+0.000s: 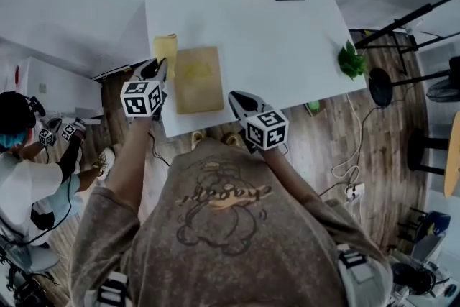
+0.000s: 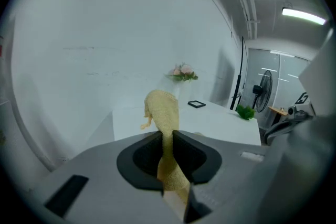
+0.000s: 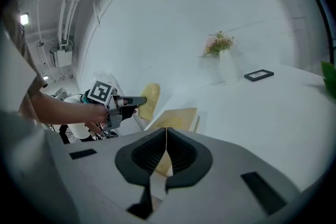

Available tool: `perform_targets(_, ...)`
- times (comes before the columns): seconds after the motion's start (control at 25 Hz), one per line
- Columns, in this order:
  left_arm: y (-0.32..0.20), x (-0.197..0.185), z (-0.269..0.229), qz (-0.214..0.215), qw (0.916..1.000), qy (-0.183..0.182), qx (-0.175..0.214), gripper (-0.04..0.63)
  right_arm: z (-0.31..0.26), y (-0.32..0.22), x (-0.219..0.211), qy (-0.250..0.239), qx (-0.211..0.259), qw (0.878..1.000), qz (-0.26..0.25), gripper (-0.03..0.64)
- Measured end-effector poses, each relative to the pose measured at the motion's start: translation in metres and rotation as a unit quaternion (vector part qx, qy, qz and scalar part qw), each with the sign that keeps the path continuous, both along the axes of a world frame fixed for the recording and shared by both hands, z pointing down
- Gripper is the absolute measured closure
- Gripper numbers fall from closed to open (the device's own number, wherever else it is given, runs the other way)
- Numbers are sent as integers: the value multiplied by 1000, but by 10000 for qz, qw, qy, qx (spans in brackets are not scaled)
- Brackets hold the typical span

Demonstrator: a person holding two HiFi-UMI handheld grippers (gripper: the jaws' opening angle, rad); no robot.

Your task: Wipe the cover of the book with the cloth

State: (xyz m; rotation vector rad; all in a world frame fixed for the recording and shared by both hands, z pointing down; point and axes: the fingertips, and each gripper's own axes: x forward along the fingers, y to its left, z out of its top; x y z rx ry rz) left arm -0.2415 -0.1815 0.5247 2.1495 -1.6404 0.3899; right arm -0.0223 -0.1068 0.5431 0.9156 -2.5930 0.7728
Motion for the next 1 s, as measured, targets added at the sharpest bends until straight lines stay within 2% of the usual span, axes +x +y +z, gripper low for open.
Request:
perform_targets(0.24,-28,-5,20,135,9993,-285,-175,543,11,-7,1,88,-76,9999,13,609)
perform_targets(0.52,-48,-10,37,401,9951,-823,-378,543,23,-4,-2,182,-219,9996,-71,598)
perform_targets(0.72,-46,4,49,735,9926,-760,-592,543,40,-5,-5,322,-388,9987,-115,588)
perform_targets(1.0,-43,13,58,884,9907,-725,-734,543,55,-5,-14,535,-508,9969,-271,571)
